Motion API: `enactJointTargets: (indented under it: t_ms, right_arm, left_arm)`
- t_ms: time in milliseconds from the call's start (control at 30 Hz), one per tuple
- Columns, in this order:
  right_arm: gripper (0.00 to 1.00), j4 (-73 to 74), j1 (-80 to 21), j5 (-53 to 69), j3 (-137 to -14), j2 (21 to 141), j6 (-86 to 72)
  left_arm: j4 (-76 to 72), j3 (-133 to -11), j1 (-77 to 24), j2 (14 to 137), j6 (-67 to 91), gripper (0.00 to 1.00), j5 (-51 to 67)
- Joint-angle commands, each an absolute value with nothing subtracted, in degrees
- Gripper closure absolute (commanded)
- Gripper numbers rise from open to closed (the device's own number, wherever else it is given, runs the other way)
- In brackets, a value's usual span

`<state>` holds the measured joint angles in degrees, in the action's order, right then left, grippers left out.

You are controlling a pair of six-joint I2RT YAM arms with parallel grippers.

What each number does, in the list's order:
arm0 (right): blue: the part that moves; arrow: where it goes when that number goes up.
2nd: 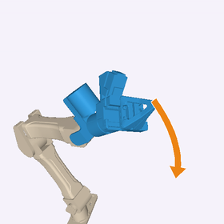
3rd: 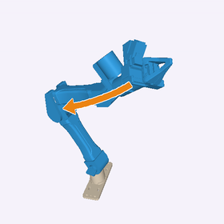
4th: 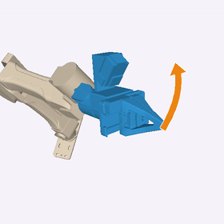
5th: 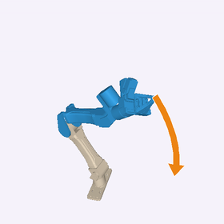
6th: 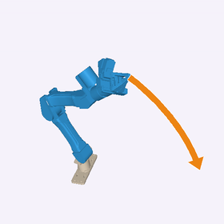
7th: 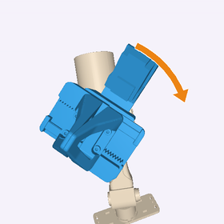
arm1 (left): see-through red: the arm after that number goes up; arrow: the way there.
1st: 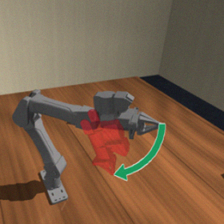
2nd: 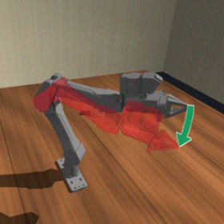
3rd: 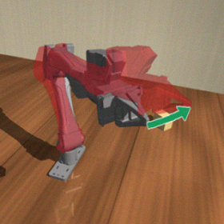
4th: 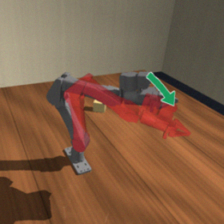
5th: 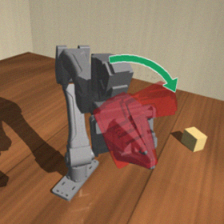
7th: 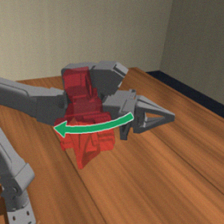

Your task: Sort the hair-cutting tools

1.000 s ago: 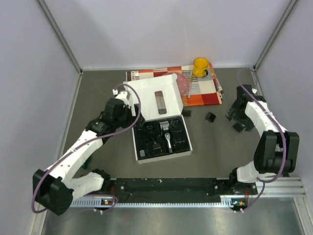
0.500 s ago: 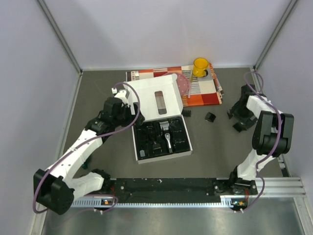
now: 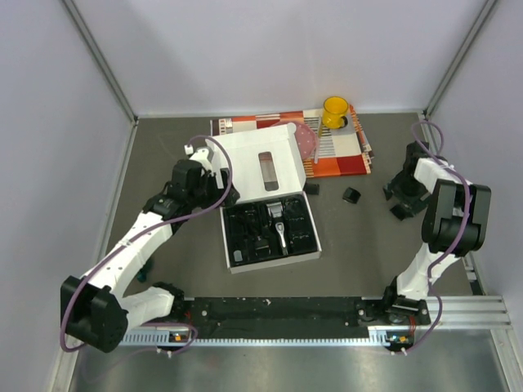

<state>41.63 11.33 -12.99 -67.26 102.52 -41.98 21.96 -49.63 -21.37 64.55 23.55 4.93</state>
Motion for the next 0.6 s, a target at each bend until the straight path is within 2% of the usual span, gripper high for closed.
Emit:
enactJointTargets:
  t_ms: [0, 567]
  right_arm:
    - [0.17, 39.55, 12.13, -13.36, -66.80, 104.15, -42.01]
    - [0.17, 38.41, 12.13, -15.12, -63.20, 100.20, -40.51]
  left_arm:
    - [18.37, -50.98, -20.66, 63.81, 21.97, 0.13, 5.36]
    - [17.93, -47.38, -20.48, 61.00, 24.43, 0.13, 6.42]
